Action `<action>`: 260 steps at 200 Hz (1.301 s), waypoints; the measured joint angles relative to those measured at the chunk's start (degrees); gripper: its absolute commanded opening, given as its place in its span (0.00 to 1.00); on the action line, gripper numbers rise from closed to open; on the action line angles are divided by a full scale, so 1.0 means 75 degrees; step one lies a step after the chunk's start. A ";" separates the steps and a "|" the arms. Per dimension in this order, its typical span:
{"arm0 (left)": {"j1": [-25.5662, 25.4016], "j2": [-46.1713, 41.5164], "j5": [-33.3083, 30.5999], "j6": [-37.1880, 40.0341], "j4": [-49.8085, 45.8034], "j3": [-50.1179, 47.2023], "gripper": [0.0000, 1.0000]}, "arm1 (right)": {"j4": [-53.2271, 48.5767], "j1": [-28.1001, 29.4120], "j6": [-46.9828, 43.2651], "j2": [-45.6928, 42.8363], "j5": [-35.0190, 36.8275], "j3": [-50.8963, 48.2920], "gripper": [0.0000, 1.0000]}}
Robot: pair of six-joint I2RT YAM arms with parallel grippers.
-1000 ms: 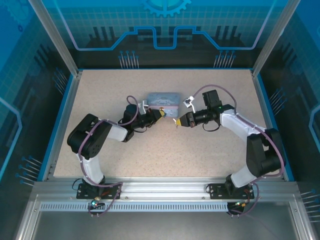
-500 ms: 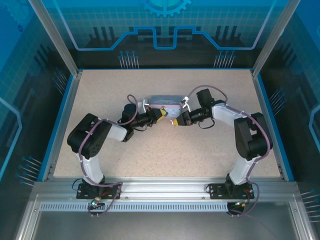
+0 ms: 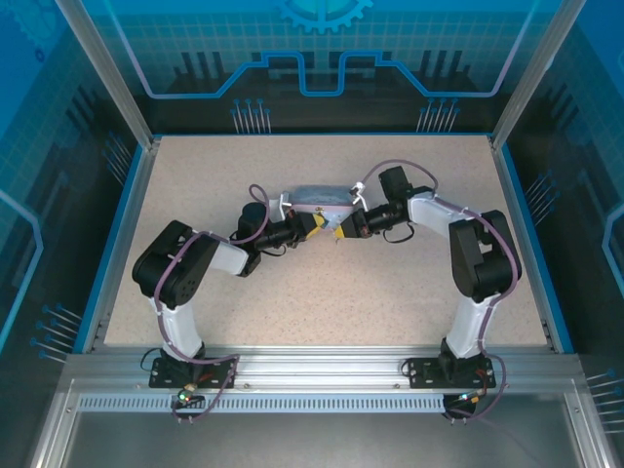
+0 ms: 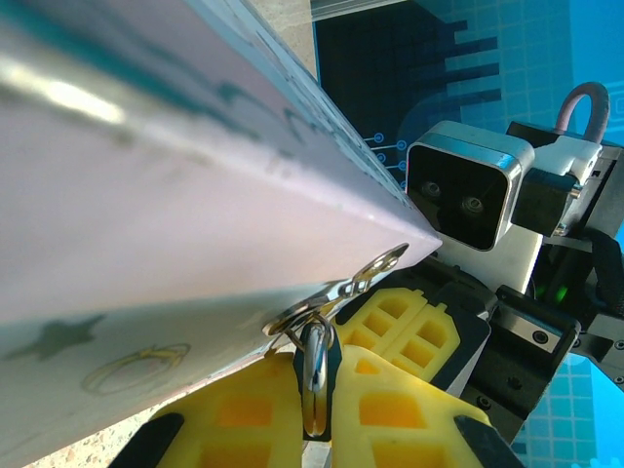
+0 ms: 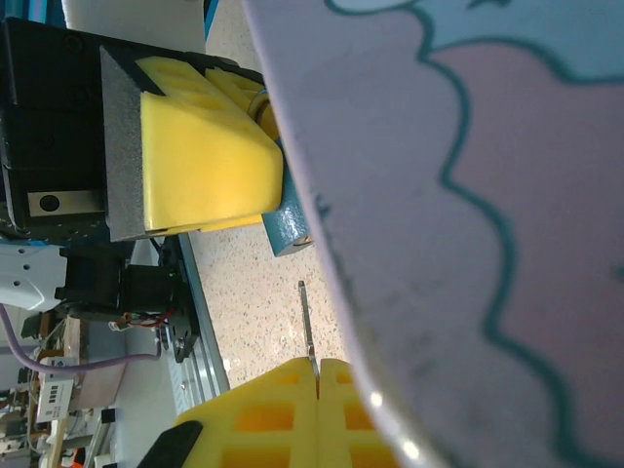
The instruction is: Unlock the padlock with the key
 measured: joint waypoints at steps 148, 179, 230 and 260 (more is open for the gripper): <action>0.0006 0.0023 -0.0052 0.0221 -0.0006 0.0000 0.00 | -0.0230 0.0131 0.0152 0.0221 0.0344 0.0367 0.00; 0.0006 0.0044 -0.0050 0.0254 0.0003 0.0000 0.00 | -0.0329 0.0131 0.0152 0.0286 0.0367 0.0490 0.00; 0.0006 0.0052 -0.0026 0.0332 0.0003 0.0000 0.00 | -0.0405 0.0131 0.0152 0.0286 0.0498 0.0519 0.00; -0.0006 0.0052 0.0003 0.0507 -0.0023 0.0000 0.00 | -0.0417 0.0131 0.0154 0.0286 0.0542 0.0519 0.00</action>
